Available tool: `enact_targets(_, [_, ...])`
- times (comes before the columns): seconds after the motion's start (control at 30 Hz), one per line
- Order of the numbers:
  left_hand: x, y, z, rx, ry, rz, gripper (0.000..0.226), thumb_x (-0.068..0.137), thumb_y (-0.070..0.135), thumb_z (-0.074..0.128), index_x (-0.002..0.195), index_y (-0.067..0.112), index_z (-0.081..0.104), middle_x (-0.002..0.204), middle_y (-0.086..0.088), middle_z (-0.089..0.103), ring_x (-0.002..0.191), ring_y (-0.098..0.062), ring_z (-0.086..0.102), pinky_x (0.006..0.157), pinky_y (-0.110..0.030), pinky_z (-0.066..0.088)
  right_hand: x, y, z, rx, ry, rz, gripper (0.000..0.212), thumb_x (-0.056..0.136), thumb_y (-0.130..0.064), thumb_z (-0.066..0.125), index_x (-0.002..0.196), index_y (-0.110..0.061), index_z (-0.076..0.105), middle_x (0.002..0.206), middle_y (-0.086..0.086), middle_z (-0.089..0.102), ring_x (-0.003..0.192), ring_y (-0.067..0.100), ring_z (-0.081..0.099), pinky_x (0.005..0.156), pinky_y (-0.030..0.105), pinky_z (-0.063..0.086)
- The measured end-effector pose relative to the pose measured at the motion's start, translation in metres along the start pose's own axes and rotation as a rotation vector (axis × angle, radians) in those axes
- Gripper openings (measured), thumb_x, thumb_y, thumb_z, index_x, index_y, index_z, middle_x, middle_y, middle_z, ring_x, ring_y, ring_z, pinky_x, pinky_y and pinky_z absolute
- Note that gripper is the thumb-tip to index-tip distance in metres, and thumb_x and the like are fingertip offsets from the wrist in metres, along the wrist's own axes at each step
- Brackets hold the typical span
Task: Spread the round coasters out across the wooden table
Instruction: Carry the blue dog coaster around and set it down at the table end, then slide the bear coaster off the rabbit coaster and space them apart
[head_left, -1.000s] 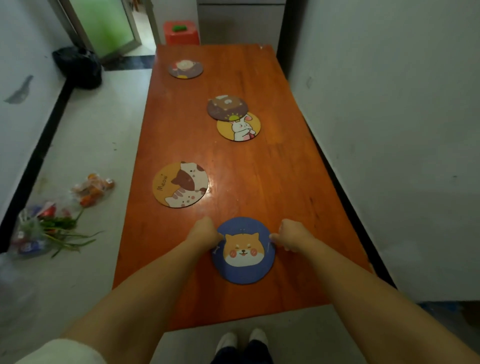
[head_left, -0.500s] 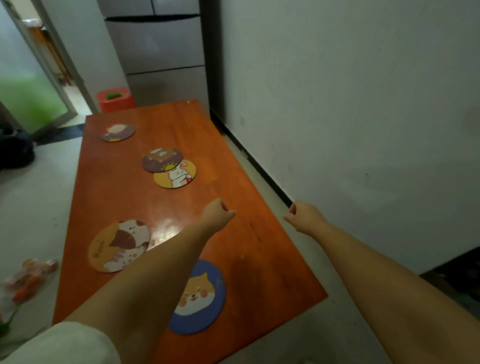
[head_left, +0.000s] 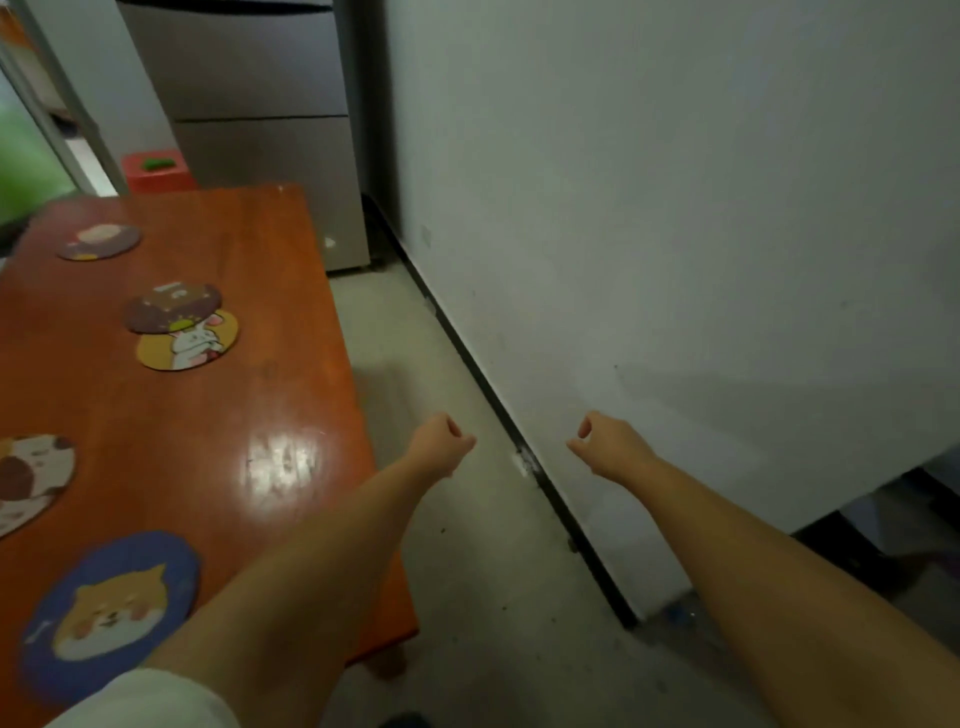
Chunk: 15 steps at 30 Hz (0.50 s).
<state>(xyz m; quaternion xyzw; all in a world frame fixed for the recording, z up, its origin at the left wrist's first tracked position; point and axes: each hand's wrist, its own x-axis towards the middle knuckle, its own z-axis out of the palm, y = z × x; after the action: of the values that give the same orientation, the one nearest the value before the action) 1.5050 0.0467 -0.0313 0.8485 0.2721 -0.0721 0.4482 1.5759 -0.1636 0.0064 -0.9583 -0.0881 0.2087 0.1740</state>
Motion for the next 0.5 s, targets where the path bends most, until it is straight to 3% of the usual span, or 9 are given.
enact_targets(0.17, [0.023, 0.017, 0.020, -0.018, 0.002, -0.047, 0.033, 0.092, 0.025, 0.060, 0.066, 0.019, 0.039, 0.071, -0.005, 0.053, 0.063, -0.023, 0.054, 0.067, -0.036, 0.052, 0.045, 0.008, -0.009, -0.011, -0.073, -0.076, 0.033, 0.094, -0.032, 0.052, 0.114, -0.005, 0.054, 0.116, 0.018, 0.063, 0.100, 0.033, 0.064, 0.082, 0.036, 0.049])
enact_targets(0.5, [0.145, 0.019, -0.017, -0.135, 0.134, -0.178, 0.032, 0.089, 0.025, 0.063, 0.067, 0.019, 0.040, 0.070, -0.004, 0.051, 0.058, -0.018, 0.049, 0.055, -0.031, 0.047, 0.174, -0.055, -0.037, -0.092, -0.173, -0.222, 0.038, 0.095, -0.034, 0.051, 0.118, -0.005, 0.053, 0.120, 0.019, 0.062, 0.105, 0.033, 0.063, 0.089, 0.039, 0.050])
